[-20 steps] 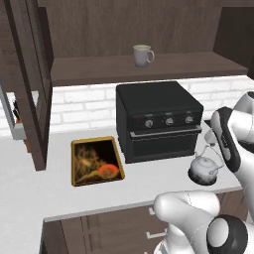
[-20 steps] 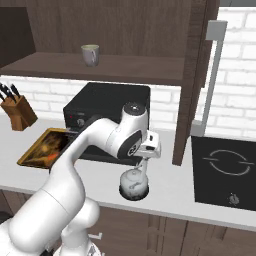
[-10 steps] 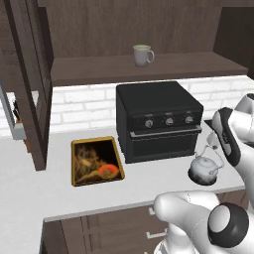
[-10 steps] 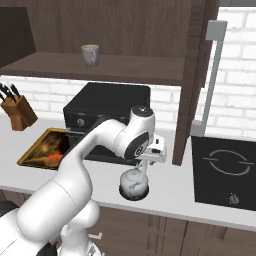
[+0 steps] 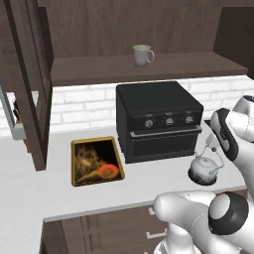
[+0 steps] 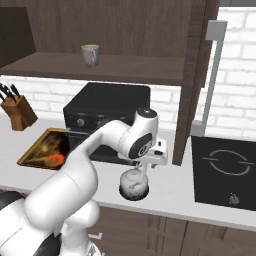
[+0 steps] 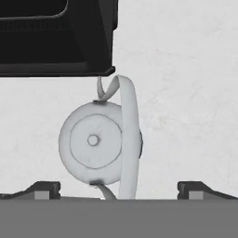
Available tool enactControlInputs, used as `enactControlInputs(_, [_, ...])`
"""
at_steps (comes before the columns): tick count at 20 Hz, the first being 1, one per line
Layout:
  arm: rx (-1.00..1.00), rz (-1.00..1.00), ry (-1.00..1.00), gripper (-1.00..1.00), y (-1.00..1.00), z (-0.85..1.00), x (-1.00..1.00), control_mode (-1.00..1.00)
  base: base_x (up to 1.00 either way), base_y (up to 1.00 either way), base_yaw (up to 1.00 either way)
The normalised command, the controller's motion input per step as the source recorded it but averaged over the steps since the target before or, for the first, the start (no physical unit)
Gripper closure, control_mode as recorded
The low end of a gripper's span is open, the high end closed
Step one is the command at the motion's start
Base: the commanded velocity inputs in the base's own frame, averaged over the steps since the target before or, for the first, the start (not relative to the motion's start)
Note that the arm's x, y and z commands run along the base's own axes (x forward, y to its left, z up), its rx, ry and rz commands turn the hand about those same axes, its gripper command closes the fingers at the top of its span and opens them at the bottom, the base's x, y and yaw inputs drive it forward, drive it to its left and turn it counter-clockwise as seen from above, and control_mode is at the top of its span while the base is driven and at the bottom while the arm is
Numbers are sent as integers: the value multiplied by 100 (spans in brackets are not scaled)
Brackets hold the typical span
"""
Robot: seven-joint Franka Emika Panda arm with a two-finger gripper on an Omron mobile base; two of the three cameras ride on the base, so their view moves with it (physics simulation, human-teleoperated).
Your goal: Pick the kettle from the counter and place it on the tray. Then pick the mug from the cabinet and place it on the tray. Then close the cabinet doors.
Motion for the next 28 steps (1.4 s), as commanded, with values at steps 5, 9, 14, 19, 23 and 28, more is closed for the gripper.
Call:
enactControlInputs(5, [0, 0, 0, -100, 0, -34, 16, -100, 0, 0, 0])
enactControlInputs(9, [0, 0, 0, -100, 0, -22, 13, -100, 0, 0, 0])
enactControlInputs(14, [1, 0, 0, -100, 0, -15, 10, -100, 0, 0, 0])
enactControlInputs(19, [2, 0, 0, -100, 0, -14, 11, -100, 0, 0, 0])
enactControlInputs(23, [2, 0, 0, -100, -1, -14, 14, -100, 0, 0, 0])
enactControlInputs(28, [1, 0, 1, -100, -1, -18, 9, -100, 0, 0, 0])
